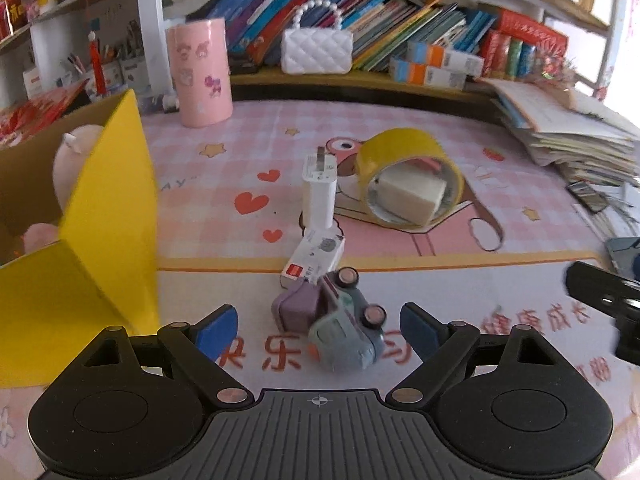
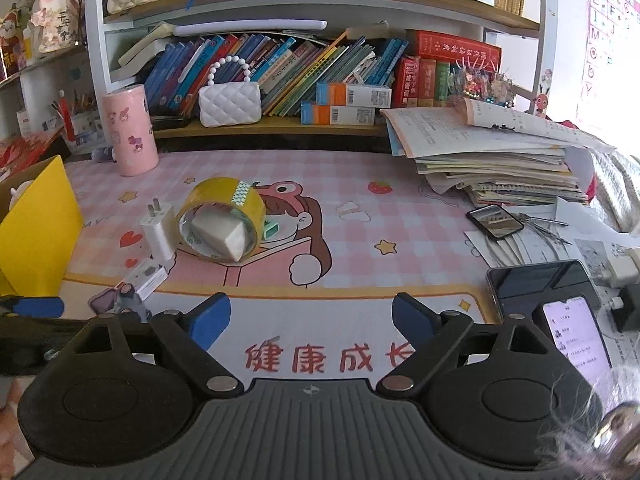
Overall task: Organize objects
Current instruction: 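Grasp the grey toy truck with the left tool while the right tool grasps the yellow tape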
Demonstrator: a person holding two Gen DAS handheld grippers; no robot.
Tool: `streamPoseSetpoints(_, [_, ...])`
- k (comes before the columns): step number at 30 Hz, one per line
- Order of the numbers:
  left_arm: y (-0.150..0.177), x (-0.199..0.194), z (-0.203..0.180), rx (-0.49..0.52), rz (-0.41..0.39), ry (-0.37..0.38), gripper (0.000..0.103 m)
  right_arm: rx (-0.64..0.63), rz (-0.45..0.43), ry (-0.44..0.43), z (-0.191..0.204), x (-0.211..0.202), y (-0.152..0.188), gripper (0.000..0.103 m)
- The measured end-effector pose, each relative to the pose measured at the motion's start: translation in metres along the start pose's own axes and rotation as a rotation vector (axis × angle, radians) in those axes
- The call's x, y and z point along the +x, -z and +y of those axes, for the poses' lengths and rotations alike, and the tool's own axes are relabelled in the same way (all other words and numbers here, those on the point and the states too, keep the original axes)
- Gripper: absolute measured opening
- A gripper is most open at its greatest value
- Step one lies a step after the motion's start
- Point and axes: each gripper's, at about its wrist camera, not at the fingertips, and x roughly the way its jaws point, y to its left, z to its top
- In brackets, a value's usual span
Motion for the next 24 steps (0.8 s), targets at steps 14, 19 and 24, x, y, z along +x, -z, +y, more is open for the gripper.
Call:
streamPoseSetpoints(14, [-0.006,0.001,0.007,-0.017,0.044,0.034,0.045,-0.026,-0.014,-0.069,-0.001,0.028,-0.015,0.088])
streamPoseSetpoints(19, [-0.003,-0.029,0.024,-0.095,0.023,0.068,0.045,-0.046,-0.033,-0.077,0.009,0.064,-0.031,0.072])
streamPoseSetpoints(24, [0.008,-0.050,0.034,-0.118,0.025,0.034,0.045,-0.124,-0.030,-0.094,0.029,0.105,-0.041,0.049])
